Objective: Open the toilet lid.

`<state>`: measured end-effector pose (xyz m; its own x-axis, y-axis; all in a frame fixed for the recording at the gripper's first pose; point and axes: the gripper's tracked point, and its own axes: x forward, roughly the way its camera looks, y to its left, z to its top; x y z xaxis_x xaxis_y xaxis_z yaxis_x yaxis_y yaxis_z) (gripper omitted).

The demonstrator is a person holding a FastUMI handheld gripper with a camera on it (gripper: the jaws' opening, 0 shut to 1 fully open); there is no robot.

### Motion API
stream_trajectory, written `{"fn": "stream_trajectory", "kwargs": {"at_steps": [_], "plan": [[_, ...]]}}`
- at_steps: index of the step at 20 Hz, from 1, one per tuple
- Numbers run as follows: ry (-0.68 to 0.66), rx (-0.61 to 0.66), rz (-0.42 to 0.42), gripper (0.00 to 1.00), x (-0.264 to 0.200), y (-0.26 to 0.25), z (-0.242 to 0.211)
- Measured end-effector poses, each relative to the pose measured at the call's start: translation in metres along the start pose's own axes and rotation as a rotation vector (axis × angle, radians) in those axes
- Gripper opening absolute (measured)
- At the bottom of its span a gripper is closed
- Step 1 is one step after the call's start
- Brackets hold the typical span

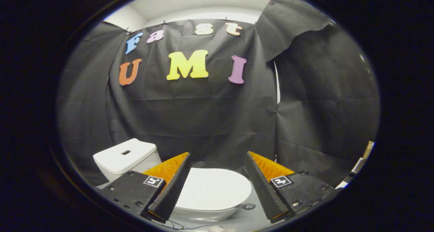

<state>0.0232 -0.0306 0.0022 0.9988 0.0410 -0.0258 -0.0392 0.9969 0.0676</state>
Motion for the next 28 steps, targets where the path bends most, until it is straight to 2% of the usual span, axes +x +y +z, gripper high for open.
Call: {"fn": "stream_trajectory", "kwargs": {"at_steps": [4,10,16,22,28], "plan": [[0.039,0.02,0.0,1.0,0.021,-0.034,-0.009],[0.154,0.18,0.017,1.0,0.054,-0.084,-0.05],[0.305,0.251,-0.002,1.0,0.077,-0.121,-0.122],[0.483,0.427,0.003,1.0,0.086,-0.132,-0.202],[0.574,0.594,-0.012,0.99,0.089,-0.147,-0.255]]}}
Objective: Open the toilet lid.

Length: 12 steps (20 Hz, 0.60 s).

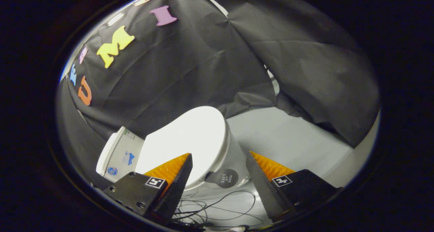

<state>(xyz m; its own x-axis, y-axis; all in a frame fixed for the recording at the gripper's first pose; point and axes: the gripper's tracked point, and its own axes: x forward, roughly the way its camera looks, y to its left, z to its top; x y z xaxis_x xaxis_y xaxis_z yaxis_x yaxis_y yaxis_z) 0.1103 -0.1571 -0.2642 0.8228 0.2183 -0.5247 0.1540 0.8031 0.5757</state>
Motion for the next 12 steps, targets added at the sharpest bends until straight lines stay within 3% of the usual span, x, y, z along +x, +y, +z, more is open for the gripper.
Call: {"fn": "stream_trajectory", "kwargs": {"at_steps": [9,12], "plan": [[0.121,0.264,0.08,0.93,0.02,-0.023,-0.038],[0.142,0.342,0.107,0.8,0.028,-0.022,-0.045]]}}
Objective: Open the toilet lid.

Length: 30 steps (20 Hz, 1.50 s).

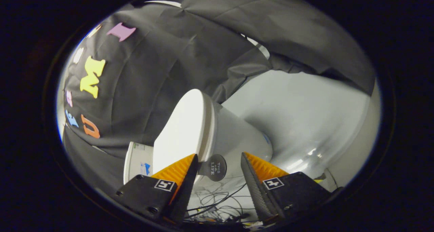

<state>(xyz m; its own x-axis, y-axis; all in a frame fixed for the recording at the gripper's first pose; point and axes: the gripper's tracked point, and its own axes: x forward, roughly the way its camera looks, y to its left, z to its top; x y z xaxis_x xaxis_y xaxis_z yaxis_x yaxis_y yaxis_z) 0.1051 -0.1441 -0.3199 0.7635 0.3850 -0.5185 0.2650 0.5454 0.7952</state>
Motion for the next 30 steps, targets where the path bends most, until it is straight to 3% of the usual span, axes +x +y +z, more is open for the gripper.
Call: {"fn": "stream_trajectory", "kwargs": {"at_steps": [2,11,12,14,18,26,30], "plan": [[0.009,0.024,0.027,0.71,0.003,0.002,-0.001],[0.046,0.109,0.111,0.47,0.014,0.01,-0.004],[0.042,0.131,0.11,0.36,0.014,0.009,-0.002],[0.045,0.176,0.132,0.24,0.014,0.007,0.0],[0.055,0.231,0.174,0.11,0.01,0.01,0.003],[0.058,0.179,0.055,0.06,0.003,0.021,0.006],[0.052,0.18,0.035,0.06,-0.003,0.026,0.006]]}}
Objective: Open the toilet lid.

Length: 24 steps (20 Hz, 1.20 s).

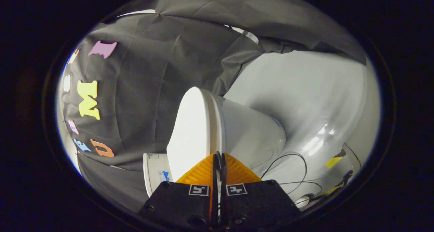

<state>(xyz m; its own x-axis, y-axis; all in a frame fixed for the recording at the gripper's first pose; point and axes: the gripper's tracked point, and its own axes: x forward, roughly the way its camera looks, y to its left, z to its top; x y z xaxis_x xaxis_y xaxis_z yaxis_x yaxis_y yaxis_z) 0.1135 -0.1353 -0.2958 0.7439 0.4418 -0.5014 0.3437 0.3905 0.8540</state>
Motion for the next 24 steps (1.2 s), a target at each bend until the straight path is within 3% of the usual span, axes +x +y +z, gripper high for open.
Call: {"fn": "stream_trajectory", "kwargs": {"at_steps": [16,24], "plan": [[-0.075,-0.177,-0.055,0.04,-0.035,0.07,-0.002],[-0.116,-0.242,-0.016,0.04,-0.056,0.122,-0.014]]}}
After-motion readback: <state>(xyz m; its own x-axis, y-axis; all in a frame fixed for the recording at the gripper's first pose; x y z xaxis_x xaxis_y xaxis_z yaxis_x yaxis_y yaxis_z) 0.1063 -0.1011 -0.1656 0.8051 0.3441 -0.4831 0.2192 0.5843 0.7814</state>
